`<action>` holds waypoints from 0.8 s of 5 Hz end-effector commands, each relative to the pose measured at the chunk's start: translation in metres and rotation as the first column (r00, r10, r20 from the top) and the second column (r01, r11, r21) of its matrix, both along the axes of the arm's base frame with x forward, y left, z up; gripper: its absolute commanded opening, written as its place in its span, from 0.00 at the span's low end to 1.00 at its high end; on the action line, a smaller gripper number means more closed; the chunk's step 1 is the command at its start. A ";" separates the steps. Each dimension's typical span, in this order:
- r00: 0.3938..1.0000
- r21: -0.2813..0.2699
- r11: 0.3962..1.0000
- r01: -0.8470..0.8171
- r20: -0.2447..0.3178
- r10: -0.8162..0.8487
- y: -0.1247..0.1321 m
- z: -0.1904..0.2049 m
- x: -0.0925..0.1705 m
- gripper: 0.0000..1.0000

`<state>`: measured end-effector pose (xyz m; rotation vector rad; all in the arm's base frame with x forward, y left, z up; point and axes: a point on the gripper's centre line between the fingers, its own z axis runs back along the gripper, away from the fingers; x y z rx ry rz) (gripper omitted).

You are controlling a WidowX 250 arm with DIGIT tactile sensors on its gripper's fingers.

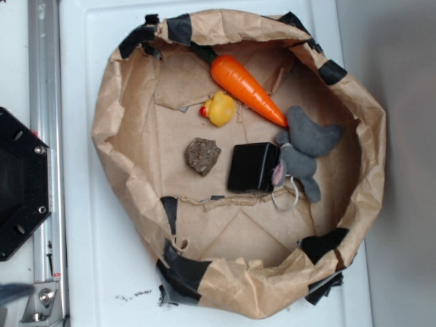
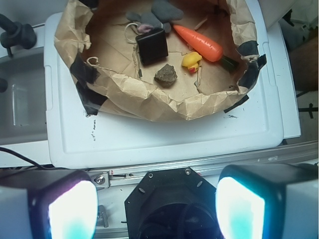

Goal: Grab the carrot.

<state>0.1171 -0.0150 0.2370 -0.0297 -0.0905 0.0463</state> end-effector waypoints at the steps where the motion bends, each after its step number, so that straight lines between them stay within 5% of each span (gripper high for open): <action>1: 1.000 0.000 1.000 0.000 0.000 0.000 0.000 0.000 0.000 1.00; 2: 0.998 0.083 0.995 0.062 0.018 -0.064 0.024 -0.041 0.050 1.00; 3: 0.986 0.104 0.985 0.141 0.072 -0.148 0.032 -0.074 0.104 1.00; 4: 0.974 0.151 0.966 0.211 0.052 -0.221 0.037 -0.114 0.141 1.00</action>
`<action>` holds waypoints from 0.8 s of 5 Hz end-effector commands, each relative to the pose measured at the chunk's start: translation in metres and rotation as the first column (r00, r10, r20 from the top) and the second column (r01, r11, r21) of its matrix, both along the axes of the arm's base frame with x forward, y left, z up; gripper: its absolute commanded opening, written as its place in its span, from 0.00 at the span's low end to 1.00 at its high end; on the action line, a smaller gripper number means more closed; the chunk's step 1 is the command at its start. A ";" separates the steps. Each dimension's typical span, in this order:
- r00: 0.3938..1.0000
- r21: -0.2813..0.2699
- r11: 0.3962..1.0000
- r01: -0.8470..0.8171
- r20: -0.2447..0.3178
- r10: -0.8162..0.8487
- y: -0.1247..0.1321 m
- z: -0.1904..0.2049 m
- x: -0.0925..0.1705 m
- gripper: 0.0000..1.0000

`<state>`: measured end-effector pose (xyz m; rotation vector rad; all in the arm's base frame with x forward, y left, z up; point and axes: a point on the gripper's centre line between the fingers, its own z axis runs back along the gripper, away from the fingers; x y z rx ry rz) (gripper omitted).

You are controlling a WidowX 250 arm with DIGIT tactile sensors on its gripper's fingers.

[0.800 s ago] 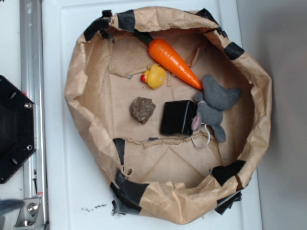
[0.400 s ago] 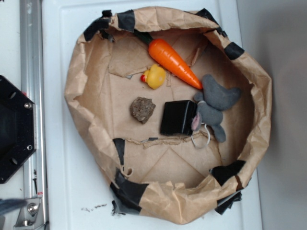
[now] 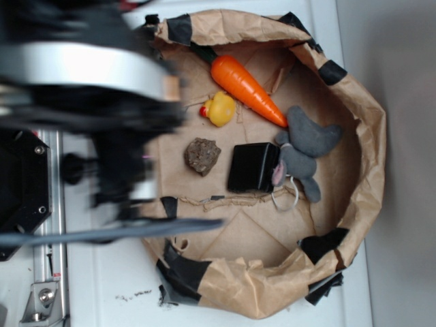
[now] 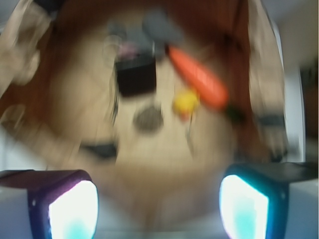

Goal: Grab the carrot.

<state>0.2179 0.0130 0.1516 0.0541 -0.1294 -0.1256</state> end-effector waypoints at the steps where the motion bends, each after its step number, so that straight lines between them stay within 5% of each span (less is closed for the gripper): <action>1: 0.986 0.097 0.981 0.168 -0.038 -0.165 0.016 -0.071 0.046 1.00; 2: 0.933 0.233 0.905 0.355 -0.150 -0.327 0.028 -0.110 0.044 1.00; 4: 0.924 0.206 0.908 0.365 -0.204 -0.325 0.064 -0.120 0.068 1.00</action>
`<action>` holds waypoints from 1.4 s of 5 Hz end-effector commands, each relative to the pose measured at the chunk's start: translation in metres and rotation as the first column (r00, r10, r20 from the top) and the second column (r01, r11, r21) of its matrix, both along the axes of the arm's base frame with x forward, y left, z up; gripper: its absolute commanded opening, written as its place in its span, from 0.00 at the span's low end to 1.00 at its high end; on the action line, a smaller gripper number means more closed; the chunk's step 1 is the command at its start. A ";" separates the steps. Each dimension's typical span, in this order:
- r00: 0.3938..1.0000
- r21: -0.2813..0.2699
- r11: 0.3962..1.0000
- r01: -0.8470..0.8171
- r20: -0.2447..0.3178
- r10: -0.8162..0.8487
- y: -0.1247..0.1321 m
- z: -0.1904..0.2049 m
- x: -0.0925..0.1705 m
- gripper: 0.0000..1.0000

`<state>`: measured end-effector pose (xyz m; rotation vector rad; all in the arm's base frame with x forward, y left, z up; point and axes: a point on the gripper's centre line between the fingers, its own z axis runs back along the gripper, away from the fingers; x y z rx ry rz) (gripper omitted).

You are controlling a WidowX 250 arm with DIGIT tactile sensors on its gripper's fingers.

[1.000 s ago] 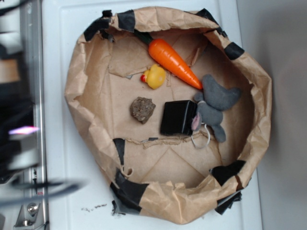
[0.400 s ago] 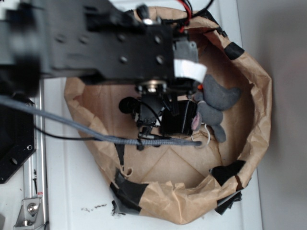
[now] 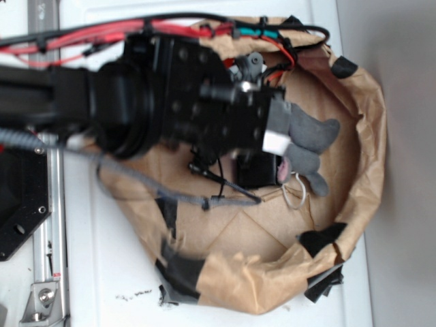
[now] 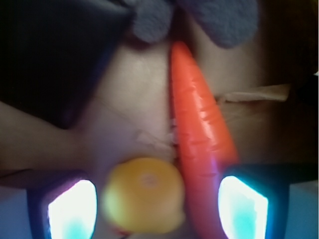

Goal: Grab the carrot.

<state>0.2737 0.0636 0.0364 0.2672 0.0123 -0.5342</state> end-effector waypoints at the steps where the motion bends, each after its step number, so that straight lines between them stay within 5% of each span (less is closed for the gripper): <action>1: 0.997 -0.004 0.998 -0.063 -0.033 0.063 0.014 -0.006 0.010 0.00; 3: 0.994 -0.034 0.995 -0.092 -0.053 0.090 0.017 0.000 0.008 0.00; 4: 0.992 -0.094 0.989 -0.117 -0.058 0.112 0.016 0.014 0.005 0.73; 5: 0.994 -0.164 0.980 -0.109 -0.009 0.109 0.006 0.044 -0.002 1.00; 7: 0.984 -0.191 0.968 -0.162 0.041 0.173 0.017 0.061 0.002 1.00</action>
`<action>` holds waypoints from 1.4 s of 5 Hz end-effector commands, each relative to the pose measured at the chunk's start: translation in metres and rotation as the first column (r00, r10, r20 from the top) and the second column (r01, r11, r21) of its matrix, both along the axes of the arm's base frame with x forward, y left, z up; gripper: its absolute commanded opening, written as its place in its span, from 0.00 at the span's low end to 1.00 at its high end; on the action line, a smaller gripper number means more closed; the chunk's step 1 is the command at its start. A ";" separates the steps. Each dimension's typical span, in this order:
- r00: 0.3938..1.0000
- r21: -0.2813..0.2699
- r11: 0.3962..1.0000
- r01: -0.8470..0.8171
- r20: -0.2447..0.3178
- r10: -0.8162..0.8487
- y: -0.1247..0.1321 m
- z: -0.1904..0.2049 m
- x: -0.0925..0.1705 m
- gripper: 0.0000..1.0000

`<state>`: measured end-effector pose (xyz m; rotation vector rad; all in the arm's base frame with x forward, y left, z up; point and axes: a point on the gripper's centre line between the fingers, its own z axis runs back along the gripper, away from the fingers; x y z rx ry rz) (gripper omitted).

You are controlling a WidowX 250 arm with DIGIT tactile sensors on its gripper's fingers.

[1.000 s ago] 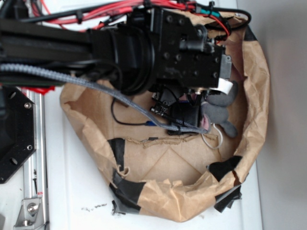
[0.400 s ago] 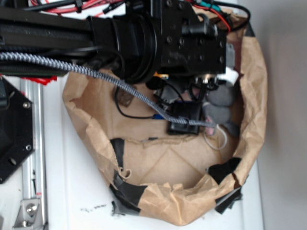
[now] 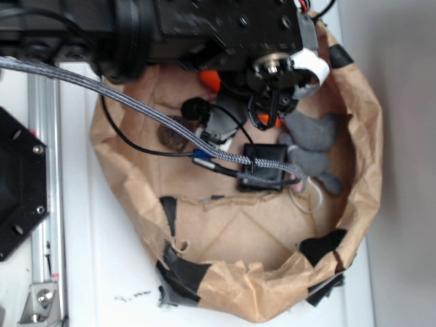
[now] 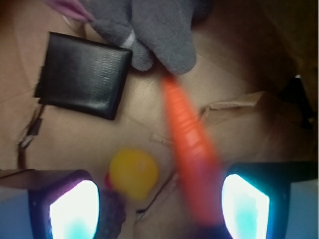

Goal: Grab the carrot.

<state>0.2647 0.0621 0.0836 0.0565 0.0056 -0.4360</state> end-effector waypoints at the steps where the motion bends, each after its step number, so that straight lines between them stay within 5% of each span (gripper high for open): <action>1: 0.986 0.010 0.990 -0.143 0.090 0.142 0.024 0.000 0.023 1.00; 3: 0.999 0.108 0.994 -0.005 -0.038 0.009 0.024 -0.062 0.031 1.00; 4: 0.996 0.059 0.998 0.034 -0.084 -0.029 0.021 -0.062 0.028 1.00; 6: 0.996 0.080 0.996 0.044 -0.082 -0.037 0.020 -0.062 0.024 0.00; 7: 0.994 0.087 0.994 0.068 -0.092 -0.060 0.015 -0.059 0.019 0.00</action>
